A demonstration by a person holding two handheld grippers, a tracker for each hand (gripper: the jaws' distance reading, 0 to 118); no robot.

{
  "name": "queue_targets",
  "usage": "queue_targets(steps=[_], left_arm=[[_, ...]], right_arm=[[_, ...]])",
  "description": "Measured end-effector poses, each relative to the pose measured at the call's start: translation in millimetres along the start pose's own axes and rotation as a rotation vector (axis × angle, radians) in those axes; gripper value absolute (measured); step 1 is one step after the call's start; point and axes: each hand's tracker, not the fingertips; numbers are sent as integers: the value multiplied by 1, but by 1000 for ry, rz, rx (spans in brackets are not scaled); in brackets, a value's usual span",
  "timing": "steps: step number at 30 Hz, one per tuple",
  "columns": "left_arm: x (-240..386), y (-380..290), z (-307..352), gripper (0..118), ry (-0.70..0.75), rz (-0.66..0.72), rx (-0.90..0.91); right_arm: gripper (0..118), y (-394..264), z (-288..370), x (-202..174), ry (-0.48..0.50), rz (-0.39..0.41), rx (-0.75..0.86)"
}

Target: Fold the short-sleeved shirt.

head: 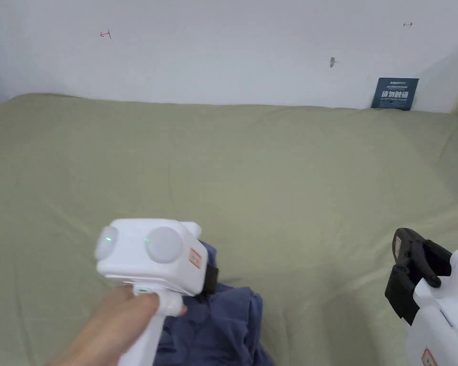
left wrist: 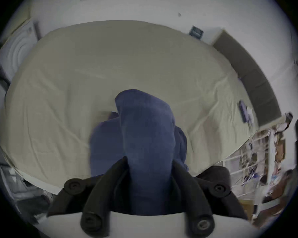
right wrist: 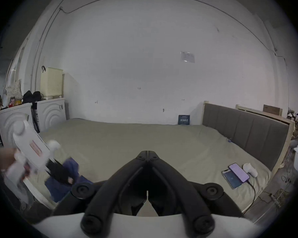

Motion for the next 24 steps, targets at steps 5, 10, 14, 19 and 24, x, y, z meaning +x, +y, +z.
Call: queue_targets(steps=[5, 10, 14, 19, 24], left_arm=[[21, -12, -46, 118, -139, 42, -21], [-3, -14, -9, 112, -223, 146, 30], [-32, -21, -5, 22, -379, 216, 67], [-28, -45, -90, 0, -654, 267, -142], [-31, -56, -123, 0, -630, 304, -136]], right_arm=[[0, 2, 1, 6, -6, -16, 4], [0, 0, 0, 11, -4, -31, -8], [0, -5, -7, 11, 17, -84, -33], [0, -19, -12, 7, 75, -127, -111], [0, -39, -26, 7, 204, -224, -265]])
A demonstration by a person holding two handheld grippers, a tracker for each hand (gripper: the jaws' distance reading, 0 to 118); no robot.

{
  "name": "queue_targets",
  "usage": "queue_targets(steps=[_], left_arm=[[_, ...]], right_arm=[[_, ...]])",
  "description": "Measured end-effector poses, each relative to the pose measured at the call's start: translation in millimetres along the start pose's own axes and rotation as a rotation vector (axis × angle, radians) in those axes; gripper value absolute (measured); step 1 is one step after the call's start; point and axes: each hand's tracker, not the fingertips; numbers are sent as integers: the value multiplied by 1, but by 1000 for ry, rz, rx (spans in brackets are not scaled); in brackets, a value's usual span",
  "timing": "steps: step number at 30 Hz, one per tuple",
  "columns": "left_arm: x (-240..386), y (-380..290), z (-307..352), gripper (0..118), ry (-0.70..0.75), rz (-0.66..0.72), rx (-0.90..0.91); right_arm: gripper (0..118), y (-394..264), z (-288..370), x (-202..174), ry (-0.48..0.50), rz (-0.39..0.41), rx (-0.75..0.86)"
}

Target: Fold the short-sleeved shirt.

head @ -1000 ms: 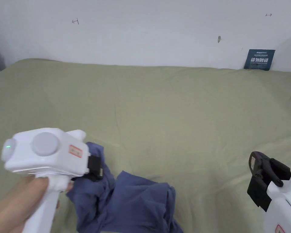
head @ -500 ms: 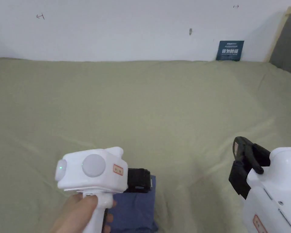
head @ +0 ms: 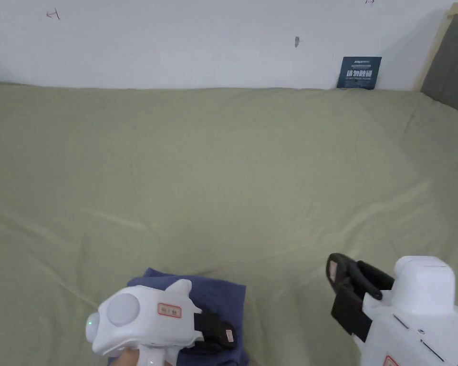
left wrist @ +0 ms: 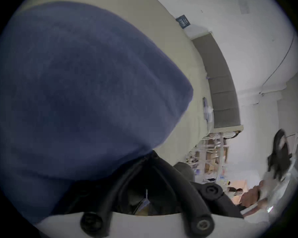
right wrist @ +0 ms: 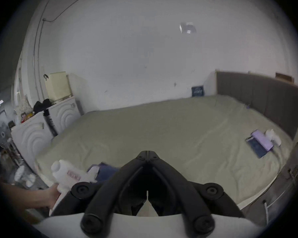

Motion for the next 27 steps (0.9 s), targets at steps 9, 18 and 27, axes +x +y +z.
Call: queue_targets(steps=[9, 18, 27], left_arm=[[-10, 14, 147, 0, 116, -166, 169], [-101, 30, 158, 23, 18, -37, 148], [-109, 50, 96, 118, -263, 28, 54]], right_arm=[[0, -66, -149, -4, 565, -375, -477], [0, -146, -261, 46, 846, -887, -688], [0, -137, -247, 31, 824, -830, -695]])
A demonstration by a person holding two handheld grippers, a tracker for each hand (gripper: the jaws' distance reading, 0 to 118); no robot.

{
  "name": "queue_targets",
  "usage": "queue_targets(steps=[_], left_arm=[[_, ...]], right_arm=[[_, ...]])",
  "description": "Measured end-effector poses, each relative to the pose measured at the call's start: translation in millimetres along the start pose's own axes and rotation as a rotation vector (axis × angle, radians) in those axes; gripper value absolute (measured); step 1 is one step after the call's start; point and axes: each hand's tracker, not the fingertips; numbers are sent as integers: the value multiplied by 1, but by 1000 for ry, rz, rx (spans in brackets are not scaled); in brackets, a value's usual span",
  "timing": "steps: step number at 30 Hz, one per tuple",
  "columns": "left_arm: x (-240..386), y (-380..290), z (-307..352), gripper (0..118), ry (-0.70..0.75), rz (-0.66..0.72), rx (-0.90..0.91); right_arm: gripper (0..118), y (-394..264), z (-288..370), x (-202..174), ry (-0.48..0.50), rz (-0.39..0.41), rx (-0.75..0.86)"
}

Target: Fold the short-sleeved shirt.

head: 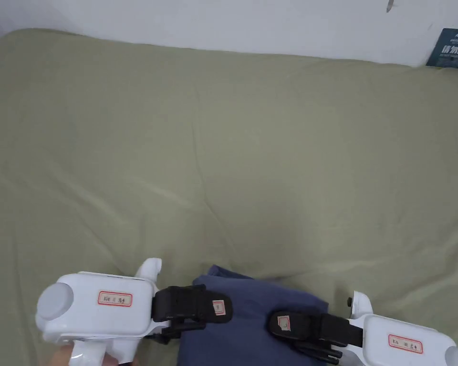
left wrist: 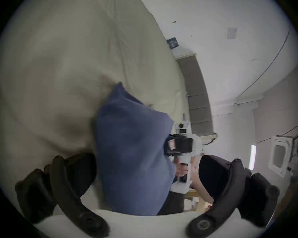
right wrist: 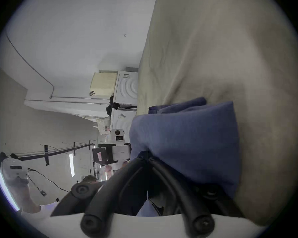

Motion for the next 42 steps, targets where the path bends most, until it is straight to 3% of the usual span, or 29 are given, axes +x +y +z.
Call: queue_targets(steps=[1, 2, 3, 4, 5, 9, 16, 20, 25, 26, 28, 29, 36, 41, 42], left_arm=[[-9, 1, -5, 114, -15, 18, -2], [-10, 1, -9, 99, -7, 13, 4], [-9, 2, -9, 65, 6, 5, 3], [-8, 3, -6, 23, 51, -12, 15], [-9, 3, -1, 23, 125, -28, 19], [-12, 8, 27, 23, 90, -23, 5], [-22, 54, 208, 23, 317, -43, 119], [-42, 82, 304, 23, 446, 2, 143], [-62, 118, 334, 23, 518, 33, 127], [-59, 121, 335, 36, 525, 20, 124], [-50, 124, 338, 97, 540, -15, 130], [-48, 126, 343, 118, 542, -32, 133], [19, 108, 353, 118, 687, -170, 250], [129, 58, 232, 115, 662, -399, 322], [145, 48, 209, 105, 634, -432, 348]], right_arm=[[0, -2, 0, -4, -3, -2, 7], [0, 0, 1, -7, -20, 2, 10], [0, -1, 1, -12, -38, 19, 16], [0, -3, 1, -18, -49, 35, 23], [0, -2, 4, -21, -61, 42, 27], [0, -2, 11, -45, -85, 109, 44], [0, 2, 20, -91, -85, 248, 71], [0, 9, 19, -99, -87, 279, 79], [0, 8, 10, -101, -130, 292, 80], [0, 8, 11, -100, -142, 292, 82], [0, 9, 14, -99, -144, 293, 68], [0, 10, 17, -101, -147, 299, 62], [0, 17, 46, -134, -163, 397, 97], [0, 8, 71, -204, -349, 672, 257], [0, 5, 76, -216, -386, 720, 298]])
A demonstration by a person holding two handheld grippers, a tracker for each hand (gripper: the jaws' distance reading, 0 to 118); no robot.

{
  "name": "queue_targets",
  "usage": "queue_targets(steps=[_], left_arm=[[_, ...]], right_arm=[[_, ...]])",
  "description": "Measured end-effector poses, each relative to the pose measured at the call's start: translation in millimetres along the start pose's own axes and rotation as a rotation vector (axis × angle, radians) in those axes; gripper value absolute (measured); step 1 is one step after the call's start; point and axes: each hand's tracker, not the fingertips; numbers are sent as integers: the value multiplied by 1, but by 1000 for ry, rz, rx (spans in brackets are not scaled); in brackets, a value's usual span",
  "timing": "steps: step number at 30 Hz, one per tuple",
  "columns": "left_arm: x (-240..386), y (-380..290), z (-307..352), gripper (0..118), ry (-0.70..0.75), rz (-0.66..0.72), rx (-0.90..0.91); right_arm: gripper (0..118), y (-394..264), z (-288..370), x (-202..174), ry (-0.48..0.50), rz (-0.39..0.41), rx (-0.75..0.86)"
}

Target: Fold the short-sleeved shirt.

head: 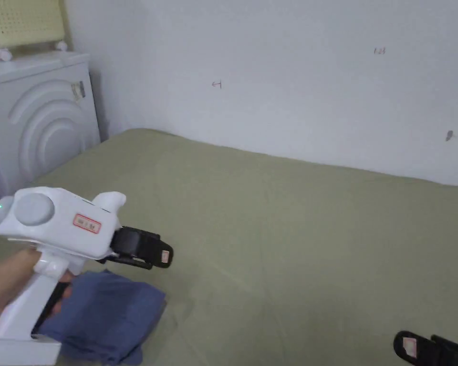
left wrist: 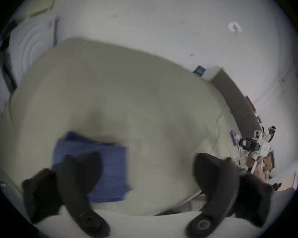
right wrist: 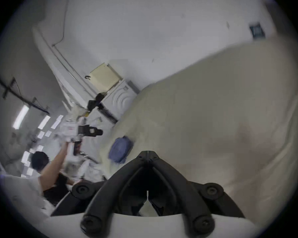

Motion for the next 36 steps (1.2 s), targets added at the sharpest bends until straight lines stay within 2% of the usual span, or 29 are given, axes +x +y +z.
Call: queue_targets(steps=[1, 2, 3, 6, 9, 10, 12, 14, 20, 36], left_arm=[[35, -3, -8, 83, -10, 16, 28], [69, -11, -19, 20, -146, 42, -14], [100, -16, -24, 0, -207, -26, 21], [189, -27, -38, 0, -28, -127, 191], [237, -37, -48, 0, 167, -130, 443], [249, -40, -46, 0, 247, -141, 546], [276, -53, -39, 0, 320, -181, 648], [291, -54, -35, 0, 399, -247, 650], [307, -63, -15, 0, 383, -317, 702], [304, -61, 2, 0, 381, -290, 737]], right_arm=[[0, 7, 9, -12, -71, 55, 45], [0, 13, 17, -26, -191, 136, 98], [0, 17, 22, -36, -262, 197, 126], [0, 23, 36, -61, -485, 357, 222], [0, 22, 50, -82, -699, 481, 347], [0, 22, 55, -85, -729, 501, 367], [0, 21, 64, -89, -765, 518, 433], [0, 21, 75, -92, -742, 508, 486], [0, 18, 87, -98, -712, 501, 498], [0, 21, 96, -105, -696, 503, 539]])
